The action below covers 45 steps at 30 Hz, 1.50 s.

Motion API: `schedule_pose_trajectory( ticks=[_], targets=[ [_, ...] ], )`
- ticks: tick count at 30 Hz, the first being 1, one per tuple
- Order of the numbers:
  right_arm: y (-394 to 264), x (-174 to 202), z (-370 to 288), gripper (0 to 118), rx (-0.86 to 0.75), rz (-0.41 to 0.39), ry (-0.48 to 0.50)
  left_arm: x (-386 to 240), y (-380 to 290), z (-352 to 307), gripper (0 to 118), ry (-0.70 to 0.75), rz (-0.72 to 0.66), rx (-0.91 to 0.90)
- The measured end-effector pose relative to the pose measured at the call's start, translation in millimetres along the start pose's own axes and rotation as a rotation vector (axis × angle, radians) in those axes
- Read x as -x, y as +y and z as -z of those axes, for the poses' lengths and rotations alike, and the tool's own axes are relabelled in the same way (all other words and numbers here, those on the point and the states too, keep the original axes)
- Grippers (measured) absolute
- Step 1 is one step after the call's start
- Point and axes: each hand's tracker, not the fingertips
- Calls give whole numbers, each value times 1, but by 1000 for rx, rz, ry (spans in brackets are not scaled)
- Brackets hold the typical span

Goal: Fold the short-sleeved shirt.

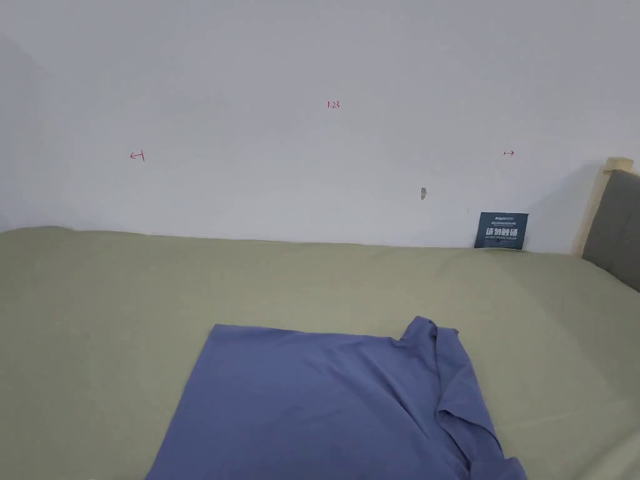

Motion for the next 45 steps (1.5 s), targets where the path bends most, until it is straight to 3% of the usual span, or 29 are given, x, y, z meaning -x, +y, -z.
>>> schedule_pose_trajectory(
  ticks=[6,12,17,28,29,30,32,33,36,41,43,44,45],
  targets=[
    [22,-5,-13,10,-73,93,1,-7,21,-3,11,2,-12,-49],
    [68,-3,-2,10,-77,62,-5,-18,75,13,11,28,1,-79],
    [119,-7,37,10,12,10,5,-31,129,48,11,84,54,-62],
    [173,-21,109,10,73,106,-30,-40,186,131,11,121,98,54],
    [175,-22,112,17,77,118,-26,-41,188,137,13,123,97,58],
    [176,-23,115,37,85,132,-20,-41,188,141,27,123,96,66],
    [174,-24,115,89,76,134,-20,-42,189,147,78,154,97,77],
    [173,-24,113,98,65,128,-40,-40,189,149,89,161,94,83],
    [167,-28,91,95,-71,153,3,-35,184,136,88,99,38,77],
    [152,-24,48,95,-101,164,-14,-33,164,85,82,119,43,7],
    [141,-18,34,78,-104,128,-29,-35,148,60,52,109,61,-48],
    [134,-15,28,58,-99,99,-29,-36,136,47,27,100,72,-71],
    [126,-11,21,24,-90,71,-21,-37,124,37,8,94,80,-83]
  ],
)
